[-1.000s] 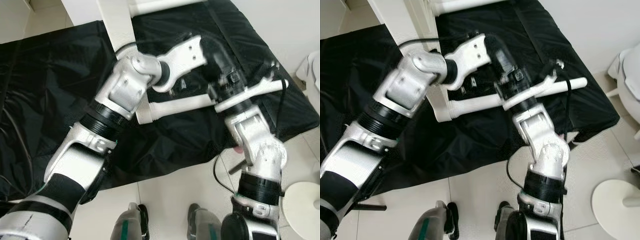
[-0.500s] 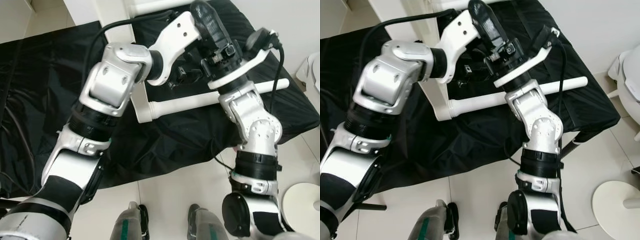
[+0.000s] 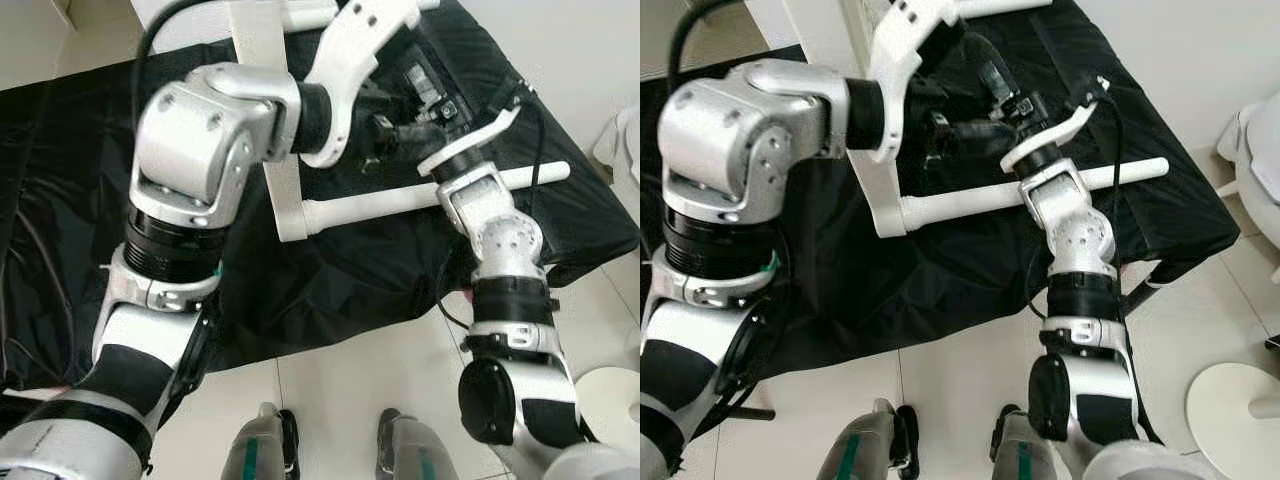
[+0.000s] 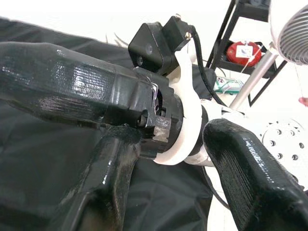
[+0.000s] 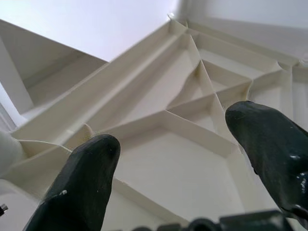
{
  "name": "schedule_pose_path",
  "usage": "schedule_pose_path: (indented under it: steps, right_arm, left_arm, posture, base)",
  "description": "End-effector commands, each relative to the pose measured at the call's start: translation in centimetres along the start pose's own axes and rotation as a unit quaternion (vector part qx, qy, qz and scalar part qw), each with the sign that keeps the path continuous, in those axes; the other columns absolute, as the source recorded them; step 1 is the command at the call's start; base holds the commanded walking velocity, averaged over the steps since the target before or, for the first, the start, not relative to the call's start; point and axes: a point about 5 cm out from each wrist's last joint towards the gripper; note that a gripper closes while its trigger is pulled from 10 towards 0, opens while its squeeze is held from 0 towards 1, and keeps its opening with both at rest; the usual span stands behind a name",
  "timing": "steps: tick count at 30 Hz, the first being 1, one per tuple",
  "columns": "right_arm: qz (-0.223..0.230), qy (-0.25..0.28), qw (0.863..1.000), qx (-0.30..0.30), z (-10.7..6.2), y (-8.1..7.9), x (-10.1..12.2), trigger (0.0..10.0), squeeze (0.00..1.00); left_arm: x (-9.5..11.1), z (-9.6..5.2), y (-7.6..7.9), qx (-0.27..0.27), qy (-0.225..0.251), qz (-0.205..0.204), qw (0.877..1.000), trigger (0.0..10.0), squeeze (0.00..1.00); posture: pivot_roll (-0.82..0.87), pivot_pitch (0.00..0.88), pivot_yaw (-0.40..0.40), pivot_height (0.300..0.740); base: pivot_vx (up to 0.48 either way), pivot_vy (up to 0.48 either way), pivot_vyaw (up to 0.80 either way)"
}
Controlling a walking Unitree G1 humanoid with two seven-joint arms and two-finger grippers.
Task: Building children table
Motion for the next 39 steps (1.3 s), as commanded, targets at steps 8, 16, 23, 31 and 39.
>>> schedule_pose_path:
  steps: [8, 16, 23, 31, 39]
  right_arm:
    - [-0.006, -0.047, 0.999, -0.018, 1.3, 1.5, -2.1, 10.0, 0.00]
    - [0.006, -0.019, 1.000, -0.007, 2.1, 2.2, -0.8, 10.0, 0.00]
    - [0.137, 0.071, 0.982, 0.106, 1.8, 0.8, 2.0, 10.0, 0.00]
    - [0.112, 0.077, 0.986, 0.092, 2.1, 1.5, 2.4, 10.0, 0.00]
    - [0.109, 0.075, 0.987, 0.091, 2.2, 1.9, 2.4, 10.0, 0.00]
  left_arm:
    - [1.5, -1.6, -0.3, 0.052, 0.024, 0.033, 0.998, 10.0, 0.00]
    - [0.4, -3.3, -1.7, 0.111, -0.016, 0.080, 0.991, 10.0, 0.00]
    - [-0.3, -2.3, -0.4, 0.099, -0.056, 0.105, 0.988, 10.0, 0.00]
    - [1.4, -3.3, 0.0, 0.107, -0.017, 0.102, 0.989, 10.0, 0.00]
    - [2.2, -4.5, -0.3, 0.139, 0.016, 0.076, 0.987, 10.0, 0.00]
  posture:
    - [0.06, 0.115, 0.128, 0.740]
    - [0.07, 0.119, 0.107, 0.740]
    - [0.06, 0.132, 0.112, 0.740]
    - [0.06, 0.137, 0.123, 0.740]
    - [0.07, 0.132, 0.115, 0.740]
  base:
    - [0.000, 0.000, 0.00]
    - [0.000, 0.000, 0.00]
    - [0.000, 0.000, 0.00]
    - [0.000, 0.000, 0.00]
    - [0.000, 0.000, 0.00]
Point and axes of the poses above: a point about 5 cm out from each wrist's last joint towards the gripper, its own z axis pointing out of the wrist towards the gripper, its own x axis along the axis of the wrist's last joint, y = z × x, and after that the axes turned 4 degrees about -z, right-handed
